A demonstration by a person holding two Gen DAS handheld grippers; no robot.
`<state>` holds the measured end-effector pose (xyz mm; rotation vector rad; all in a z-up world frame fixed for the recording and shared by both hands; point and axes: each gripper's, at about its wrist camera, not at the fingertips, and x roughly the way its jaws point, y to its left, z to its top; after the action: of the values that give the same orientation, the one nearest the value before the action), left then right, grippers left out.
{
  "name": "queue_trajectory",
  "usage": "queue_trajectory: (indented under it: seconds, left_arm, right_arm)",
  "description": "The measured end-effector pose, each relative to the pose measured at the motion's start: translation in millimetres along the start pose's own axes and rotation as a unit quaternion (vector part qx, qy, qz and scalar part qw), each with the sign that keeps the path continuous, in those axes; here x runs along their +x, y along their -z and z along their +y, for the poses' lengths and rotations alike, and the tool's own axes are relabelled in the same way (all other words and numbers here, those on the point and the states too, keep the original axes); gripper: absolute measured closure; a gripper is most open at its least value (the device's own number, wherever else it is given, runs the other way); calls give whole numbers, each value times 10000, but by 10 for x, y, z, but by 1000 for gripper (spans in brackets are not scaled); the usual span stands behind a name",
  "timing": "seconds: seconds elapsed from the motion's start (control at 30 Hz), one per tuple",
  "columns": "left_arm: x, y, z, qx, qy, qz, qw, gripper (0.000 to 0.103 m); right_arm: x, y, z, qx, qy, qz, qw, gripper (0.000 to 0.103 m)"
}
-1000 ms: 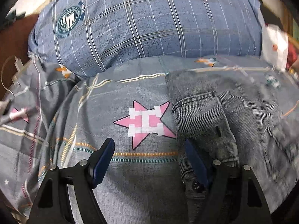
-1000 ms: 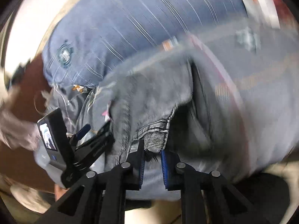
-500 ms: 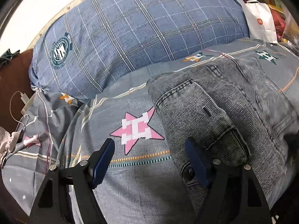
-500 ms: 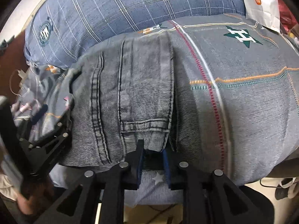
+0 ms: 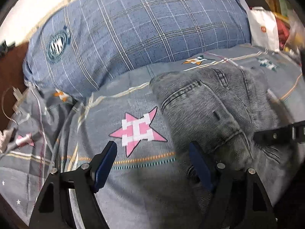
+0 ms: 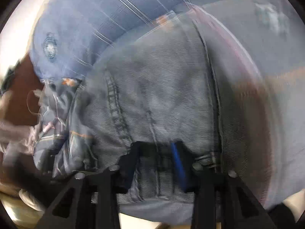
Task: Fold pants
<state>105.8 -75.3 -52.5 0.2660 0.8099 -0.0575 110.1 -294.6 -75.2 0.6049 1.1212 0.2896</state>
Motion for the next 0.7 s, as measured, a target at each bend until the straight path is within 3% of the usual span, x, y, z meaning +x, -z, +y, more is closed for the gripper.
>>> queue_trajectory:
  seconds: [0.1,0.17,0.2,0.23,0.27,0.33,0.37,0.4,0.43,0.47,0.5,0.6,0.7]
  left_arm:
    - [-231,-47,227,-733,122,-372,9965,25]
    - [-102,-25,51,-353,197,-56,9992,25]
    - [34,24,-111,90,78,191,9997,25]
    - [85,113,-260,506,-299,16,9983,25]
    - [42,138,-300,556,-417,-181,9974,25]
    - [24,113,-322,543,-482,-89,9973,25]
    - [28,110,-324,580,-477,-80,9971,25]
    - [29,112,-320,579,-464,-81,9972,25]
    - [30,113,-310,527,-448,-69,9976,25]
    - [22,110,-311,495,-413,-83,9979,25]
    - [22,98,-316,519,-434,-96,9977,25]
    - [-71,51,-228,377,-247,-233,9987,26]
    - [-261,30,86,-232,345,-479,9980,25]
  right_arm:
    - [-106,-76,118,-172,436,184,9987,72]
    - [-286,-201,365,-565,567,-160,9967,70]
    - [-345,-277,491,-695,469,-308,9960,70]
    - [-390,-383,680,-907,255,-461,9945,70]
    - [-398,-461,822,-1096,147,-516,9925,67]
    - [-298,-649,1079,-1540,56,-565,9864,55]
    - [-177,-743,1099,-1650,158,-510,9848,46]
    - [28,-821,1054,-1709,464,-290,9838,43]
    - [290,-844,942,-1797,1000,73,9786,46]
    - [505,-820,815,-2004,1266,215,9713,62]
    - [469,-769,816,-2248,1182,-114,9671,62]
    - [475,-696,1066,-2614,1740,-86,9494,62]
    - [274,-613,1147,-2633,1765,-201,9482,61]
